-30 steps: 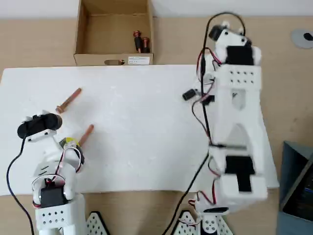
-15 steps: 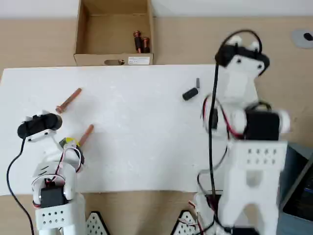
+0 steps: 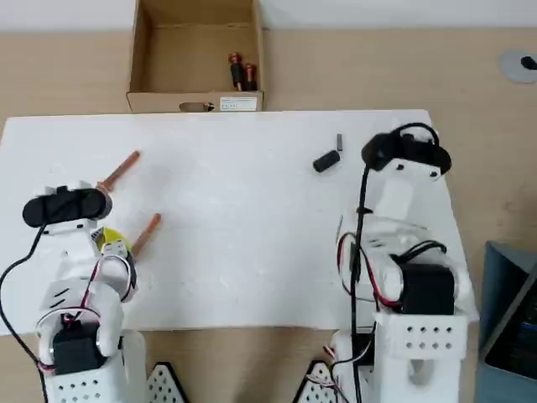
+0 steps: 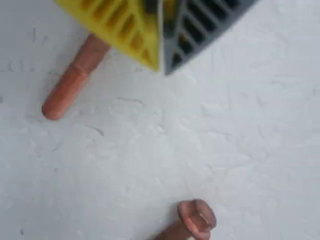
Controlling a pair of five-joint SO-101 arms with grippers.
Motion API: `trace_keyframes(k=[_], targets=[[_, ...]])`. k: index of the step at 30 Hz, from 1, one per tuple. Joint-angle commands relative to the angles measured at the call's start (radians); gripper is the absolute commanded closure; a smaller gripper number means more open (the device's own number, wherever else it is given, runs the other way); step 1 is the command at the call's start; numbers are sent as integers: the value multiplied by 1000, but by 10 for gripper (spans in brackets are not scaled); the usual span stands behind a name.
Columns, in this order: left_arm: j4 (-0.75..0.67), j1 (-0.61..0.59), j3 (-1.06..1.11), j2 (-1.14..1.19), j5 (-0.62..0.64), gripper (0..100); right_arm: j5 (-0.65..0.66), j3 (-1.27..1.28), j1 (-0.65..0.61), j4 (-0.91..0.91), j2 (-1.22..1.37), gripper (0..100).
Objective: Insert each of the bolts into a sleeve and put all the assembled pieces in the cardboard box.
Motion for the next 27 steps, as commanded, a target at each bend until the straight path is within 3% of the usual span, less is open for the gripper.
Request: trace_keyframes(k=[1,10,18,27], targets=[[11,-9,-173,143,-11,997,12,21,-8,-34,-36,989],[11,-11,-623,754,-15,998,9,41,-8,-34,-41,989],[14,-63,-888,1116,-18,997,3,42,-8,-32,-59,989],[183,-69,-1132,1445,-287,991,18,197,-8,-25,-337,989]])
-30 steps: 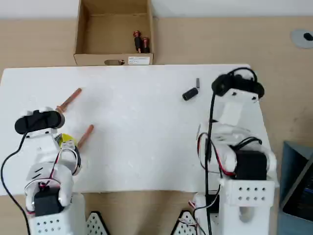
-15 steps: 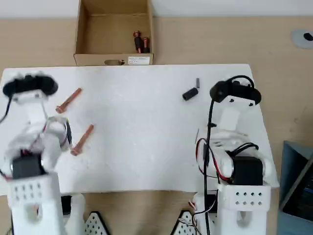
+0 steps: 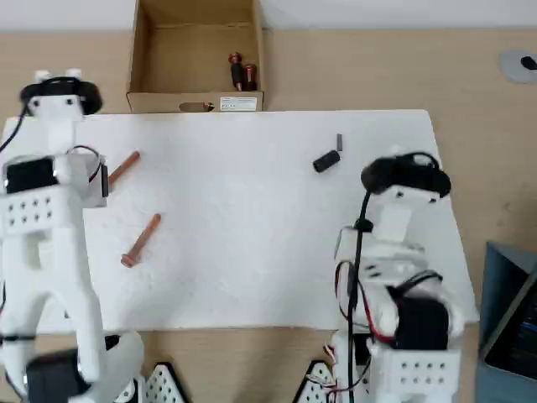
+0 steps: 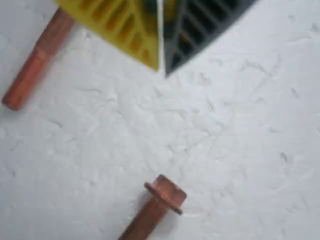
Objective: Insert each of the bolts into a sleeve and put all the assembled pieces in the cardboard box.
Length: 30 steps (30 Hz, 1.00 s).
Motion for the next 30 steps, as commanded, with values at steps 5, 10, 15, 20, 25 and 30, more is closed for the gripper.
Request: trace_keyframes(k=[5,10,15,20,25,30], targets=[[180,-5,-338,291,-66,931,74,93,-8,-2,-236,989],[316,0,-600,515,-184,929,78,128,-8,12,-323,989],[405,-5,-845,690,-308,929,78,128,-8,12,-331,989],[431,-8,-984,796,-422,927,78,128,-7,12,-331,989],[431,-8,-997,842,-508,867,78,128,-7,14,-332,989],[431,-3,-1002,881,-600,867,78,128,-7,14,-331,989]])
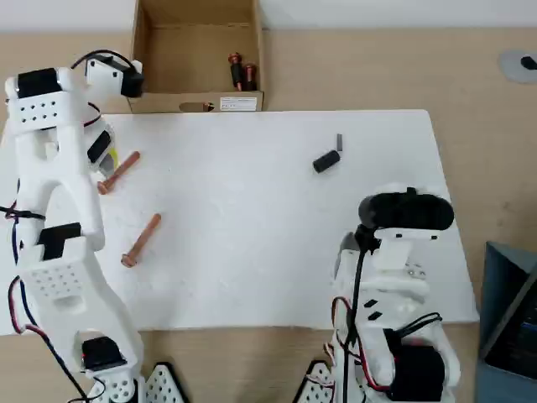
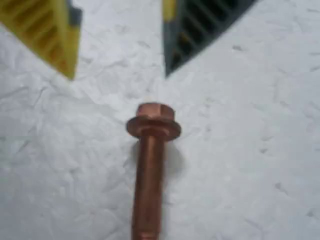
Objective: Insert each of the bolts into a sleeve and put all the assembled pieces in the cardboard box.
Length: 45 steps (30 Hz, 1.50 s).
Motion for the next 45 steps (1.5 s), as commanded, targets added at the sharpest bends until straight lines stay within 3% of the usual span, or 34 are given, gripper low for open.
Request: trace_keyframes(k=[1,14,30,36,45], targets=[[11,-5,-51,16,-55,867,9,1,-7,3,-1,989],[-14,-38,-269,243,-112,865,11,8,-8,2,1,989],[-12,-8,-284,426,-106,869,11,8,-8,2,1,989],[-12,15,-284,464,-103,1000,11,8,-8,2,-1,989],[8,15,-324,461,6,995,9,8,-8,2,-8,989]])
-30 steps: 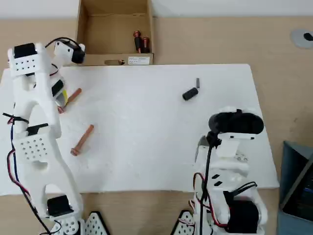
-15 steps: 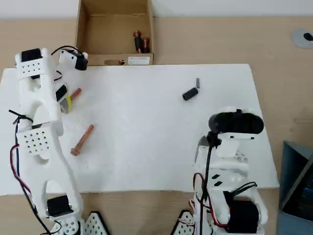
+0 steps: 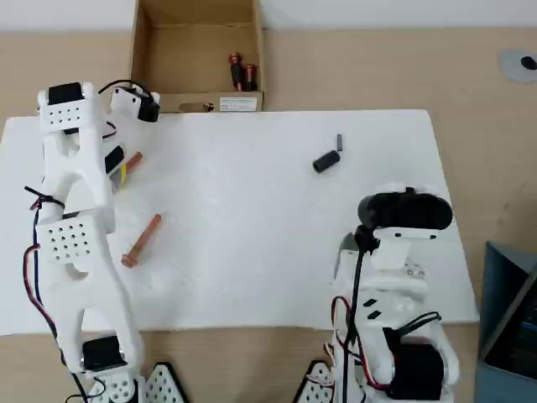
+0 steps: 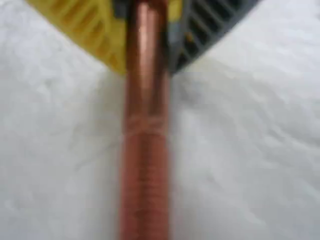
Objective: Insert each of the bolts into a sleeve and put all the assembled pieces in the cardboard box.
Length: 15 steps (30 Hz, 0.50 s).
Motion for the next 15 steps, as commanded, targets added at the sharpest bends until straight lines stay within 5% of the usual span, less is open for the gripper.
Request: trace_keyframes(k=[1,15], targets=[[-2,8,-60,13,74,995,8,-2,-8,2,-8,989],[0,15,-87,-260,733,997,3,-4,-13,2,-10,989]])
